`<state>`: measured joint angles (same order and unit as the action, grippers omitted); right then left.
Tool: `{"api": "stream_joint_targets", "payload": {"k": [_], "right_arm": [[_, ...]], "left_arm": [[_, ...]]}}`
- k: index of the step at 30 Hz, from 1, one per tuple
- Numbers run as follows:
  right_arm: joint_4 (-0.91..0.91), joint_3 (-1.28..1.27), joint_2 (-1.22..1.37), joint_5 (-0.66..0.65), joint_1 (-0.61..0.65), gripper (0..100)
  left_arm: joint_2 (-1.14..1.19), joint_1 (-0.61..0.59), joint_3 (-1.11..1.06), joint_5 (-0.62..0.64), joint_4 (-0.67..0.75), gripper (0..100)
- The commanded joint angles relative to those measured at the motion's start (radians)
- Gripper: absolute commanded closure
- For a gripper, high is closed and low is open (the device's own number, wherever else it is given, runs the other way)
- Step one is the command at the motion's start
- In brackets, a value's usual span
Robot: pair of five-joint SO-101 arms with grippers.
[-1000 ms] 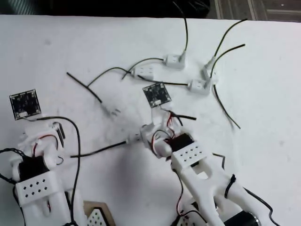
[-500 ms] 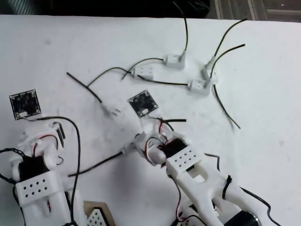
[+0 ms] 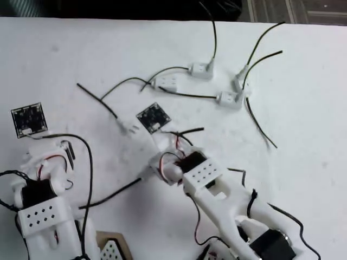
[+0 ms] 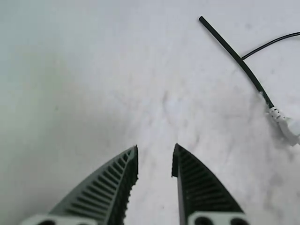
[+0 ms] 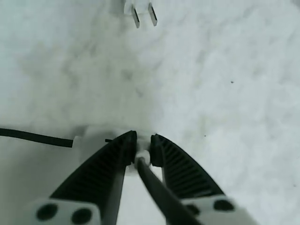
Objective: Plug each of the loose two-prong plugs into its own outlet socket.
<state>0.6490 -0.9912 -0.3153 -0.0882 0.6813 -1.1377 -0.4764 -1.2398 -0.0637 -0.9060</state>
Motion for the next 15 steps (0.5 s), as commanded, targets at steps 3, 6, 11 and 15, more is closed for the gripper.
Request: {"api": "stream_joint_targets", "payload": {"k": [3, 6, 11, 15], "right_arm": [[0.036, -0.002, 0.039, -0.009, 0.024, 98.2], [0.074, -0.002, 0.039, -0.011, 0.033, 98.2], [0.087, 0.000, 0.039, -0.011, 0.038, 98.2], [0.082, 0.040, 0.038, -0.009, 0.002, 98.2]], "left_arm": [[-0.015, -0.008, 0.002, 0.006, 0.020, 86], [-0.015, -0.008, -0.008, 0.006, 0.029, 86], [-0.015, -0.008, -0.009, 0.006, 0.035, 86], [-0.015, -0.008, -0.009, 0.006, 0.035, 86]]}}
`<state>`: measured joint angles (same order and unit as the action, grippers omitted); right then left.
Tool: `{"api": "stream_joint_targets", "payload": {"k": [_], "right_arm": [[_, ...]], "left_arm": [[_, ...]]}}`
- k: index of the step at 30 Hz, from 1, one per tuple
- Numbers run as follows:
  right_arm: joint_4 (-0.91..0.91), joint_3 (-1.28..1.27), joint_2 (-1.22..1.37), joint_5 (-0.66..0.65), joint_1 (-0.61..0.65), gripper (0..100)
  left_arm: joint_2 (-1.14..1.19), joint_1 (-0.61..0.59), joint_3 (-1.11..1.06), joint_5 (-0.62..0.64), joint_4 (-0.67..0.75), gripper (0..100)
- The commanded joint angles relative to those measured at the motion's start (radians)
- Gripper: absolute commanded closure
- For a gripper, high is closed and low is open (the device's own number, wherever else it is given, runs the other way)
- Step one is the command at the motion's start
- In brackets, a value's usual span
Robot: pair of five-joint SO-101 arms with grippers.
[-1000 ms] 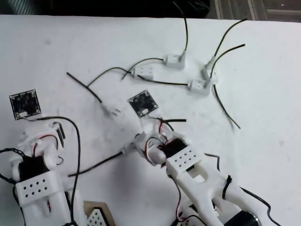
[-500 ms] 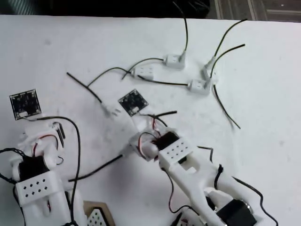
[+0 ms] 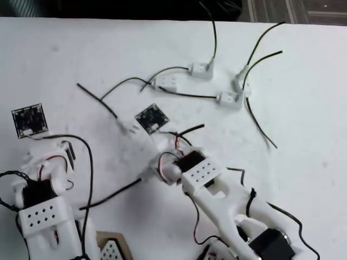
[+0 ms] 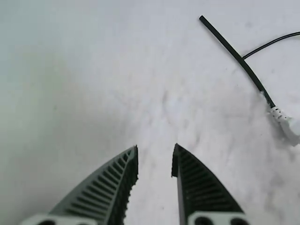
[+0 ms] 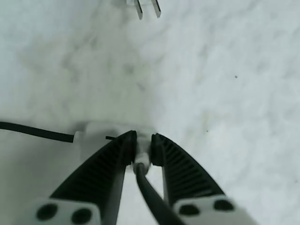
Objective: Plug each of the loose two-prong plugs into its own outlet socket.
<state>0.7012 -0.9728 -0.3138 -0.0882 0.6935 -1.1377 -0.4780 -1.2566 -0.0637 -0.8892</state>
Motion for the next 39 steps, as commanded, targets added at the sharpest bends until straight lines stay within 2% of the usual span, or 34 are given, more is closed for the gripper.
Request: {"api": "stream_joint_targets", "payload": {"k": [1, 6, 13, 20, 22, 27, 29, 36, 39], "right_arm": [[0.030, 0.044, 0.036, -0.009, -0.033, 98.2], [0.036, 0.189, 0.045, -0.014, -0.179, 98.2], [0.028, 0.397, 0.061, -0.087, -0.358, 98.2], [0.036, 0.657, 0.226, -0.086, -0.493, 97.5], [0.041, 0.703, 0.265, -0.092, -0.510, 93.1], [0.185, 0.784, 0.242, -0.167, -0.506, 65.2], [0.277, 0.812, 0.186, -0.166, -0.504, 60.8], [0.565, 0.816, -0.041, -0.161, -0.483, 68.1], [0.667, 0.786, -0.099, -0.066, -0.484, 75.3]], "left_arm": [[-0.015, -0.007, 0.008, 0.006, 0.018, 86], [-0.015, -0.007, 0.008, 0.005, 0.018, 86], [-0.015, -0.007, 0.006, 0.003, 0.018, 86], [-0.015, -0.007, 0.006, -0.029, 0.018, 86], [-0.015, -0.004, 0.006, -0.031, 0.018, 86], [-0.015, -0.004, 0.006, -0.031, 0.018, 86], [-0.015, -0.004, 0.006, -0.031, 0.018, 86], [-0.015, -0.004, 0.006, -0.031, 0.018, 86], [-0.015, -0.001, 0.006, -0.032, 0.020, 86]]}}
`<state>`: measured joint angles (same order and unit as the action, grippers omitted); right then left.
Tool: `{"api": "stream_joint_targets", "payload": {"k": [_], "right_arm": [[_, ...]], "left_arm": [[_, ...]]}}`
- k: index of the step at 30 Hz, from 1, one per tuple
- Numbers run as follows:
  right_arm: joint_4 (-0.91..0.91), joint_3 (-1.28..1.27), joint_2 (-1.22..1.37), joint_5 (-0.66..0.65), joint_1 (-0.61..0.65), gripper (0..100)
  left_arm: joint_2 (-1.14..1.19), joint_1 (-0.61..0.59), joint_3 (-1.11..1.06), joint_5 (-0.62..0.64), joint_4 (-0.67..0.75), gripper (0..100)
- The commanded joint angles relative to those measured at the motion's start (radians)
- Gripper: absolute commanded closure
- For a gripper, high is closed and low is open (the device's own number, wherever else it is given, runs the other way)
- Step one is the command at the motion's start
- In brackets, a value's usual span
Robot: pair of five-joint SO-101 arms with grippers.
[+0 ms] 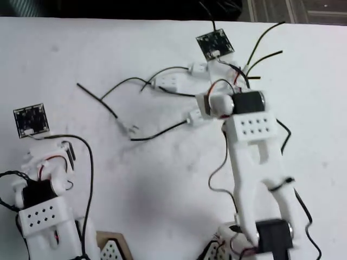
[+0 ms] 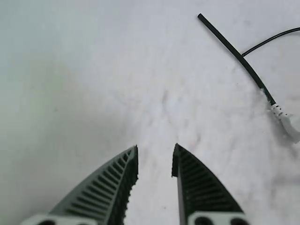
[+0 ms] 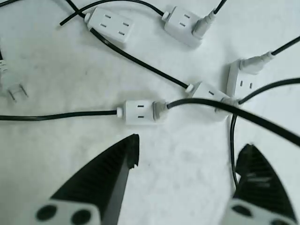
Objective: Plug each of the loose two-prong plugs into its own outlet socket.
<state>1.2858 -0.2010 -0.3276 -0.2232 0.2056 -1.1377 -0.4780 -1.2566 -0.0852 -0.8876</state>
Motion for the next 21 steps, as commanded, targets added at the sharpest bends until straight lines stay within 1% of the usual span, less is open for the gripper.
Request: {"api": "stream_joint_targets", "payload": {"k": [1, 3, 4, 7, 10, 13, 15, 18, 21], "right_arm": [[0.096, -0.014, -0.104, 0.112, 0.002, 78.5], [0.097, -0.087, -0.136, 0.192, -0.002, 85.4], [0.096, -0.126, -0.150, 0.230, -0.002, 88.9], [0.096, -0.224, -0.197, 0.319, 0.001, 98.4], [0.096, -0.298, -0.248, 0.371, 0.002, 96.5], [0.054, -0.354, -0.280, 0.394, 0.012, 96.5], [0.002, -0.404, -0.295, 0.397, 0.005, 96.5], [-0.087, -0.493, -0.303, 0.397, 0.012, 96.5], [-0.185, -0.569, -0.303, 0.397, 0.007, 96.5]], "left_arm": [[-0.015, 0.001, 0.006, -0.011, 0.026, 86], [-0.015, 0.022, 0.008, -0.015, 0.064, 86], [-0.013, 0.038, 0.012, -0.046, 0.081, 86], [-0.007, 0.105, 0.035, -0.199, 0.112, 86], [-0.005, 0.140, 0.100, -0.267, 0.083, 86], [0.053, 0.157, 0.227, -0.304, -0.005, 86], [0.162, 0.183, 0.356, -0.327, -0.078, 86], [0.394, 0.231, 0.560, -0.396, -0.181, 86], [0.624, 0.268, 0.743, -0.480, -0.236, 86]]}}
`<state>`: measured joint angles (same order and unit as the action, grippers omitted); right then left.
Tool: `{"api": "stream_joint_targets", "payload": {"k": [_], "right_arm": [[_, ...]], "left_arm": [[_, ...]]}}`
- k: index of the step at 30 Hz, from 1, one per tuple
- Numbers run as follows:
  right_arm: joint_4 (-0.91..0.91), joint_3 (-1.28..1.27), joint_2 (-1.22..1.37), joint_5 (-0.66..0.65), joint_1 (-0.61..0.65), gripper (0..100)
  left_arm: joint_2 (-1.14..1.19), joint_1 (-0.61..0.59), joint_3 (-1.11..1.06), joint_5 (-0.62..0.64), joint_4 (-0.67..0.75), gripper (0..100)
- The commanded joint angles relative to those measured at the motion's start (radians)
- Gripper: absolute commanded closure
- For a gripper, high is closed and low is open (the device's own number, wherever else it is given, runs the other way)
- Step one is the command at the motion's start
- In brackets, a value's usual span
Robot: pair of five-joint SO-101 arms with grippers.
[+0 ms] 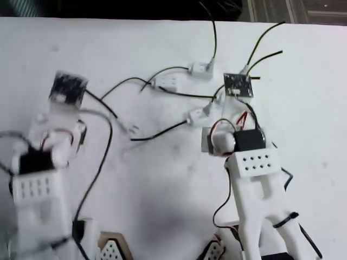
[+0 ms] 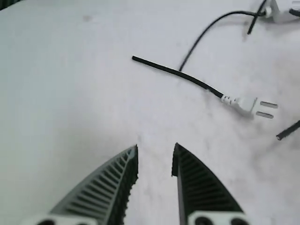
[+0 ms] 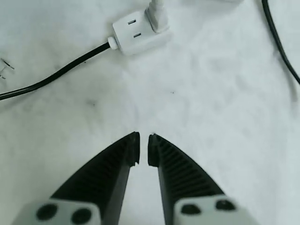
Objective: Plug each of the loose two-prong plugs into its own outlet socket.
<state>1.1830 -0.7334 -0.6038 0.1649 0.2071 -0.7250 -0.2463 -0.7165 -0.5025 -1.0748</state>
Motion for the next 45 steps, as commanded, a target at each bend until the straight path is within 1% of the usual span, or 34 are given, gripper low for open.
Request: {"api": "stream_joint_targets", "payload": {"k": [1, 5, 7, 10, 13, 18, 25, 33, 39, 42, 43, 45], "right_arm": [[-0.110, -0.057, -0.027, 0.009, 0.005, 96.5], [-0.171, -0.103, -0.027, 0.009, 0.013, 96.5], [-0.191, -0.115, -0.027, 0.009, 0.013, 96.5], [-0.206, -0.124, -0.027, 0.009, 0.013, 96.5], [-0.211, -0.129, -0.027, 0.009, 0.013, 96.5], [-0.209, -0.129, -0.027, 0.009, 0.012, 96.5], [-0.208, -0.129, -0.024, 0.009, 0.012, 96.5], [-0.208, -0.129, -0.025, 0.009, 0.007, 96.5], [-0.208, -0.129, -0.025, 0.008, 0.005, 96.5], [-0.208, -0.129, -0.025, 0.008, 0.005, 96.5], [-0.208, -0.129, -0.025, 0.008, 0.005, 96.5], [-0.208, -0.129, -0.025, 0.008, 0.005, 96.5]], "left_arm": [[0.280, 0.039, 0.256, -0.084, -0.057, 86], [0.539, 0.053, 0.451, -0.175, -0.057, 85], [0.664, 0.053, 0.549, -0.206, -0.060, 82], [0.846, 0.051, 0.689, -0.212, -0.074, 75], [1.012, 0.058, 0.850, -0.213, -0.127, 75], [1.250, 0.101, 1.109, -0.213, -0.219, 75], [1.495, 0.111, 1.379, -0.207, -0.229, 75], [1.709, 0.108, 1.606, -0.212, -0.230, 85], [1.860, 0.120, 1.685, -0.213, -0.230, 90], [1.928, 0.124, 1.711, -0.216, -0.232, 95], [1.943, 0.124, 1.718, -0.233, -0.241, 96], [1.968, 0.125, 1.745, -0.310, -0.292, 98]]}}
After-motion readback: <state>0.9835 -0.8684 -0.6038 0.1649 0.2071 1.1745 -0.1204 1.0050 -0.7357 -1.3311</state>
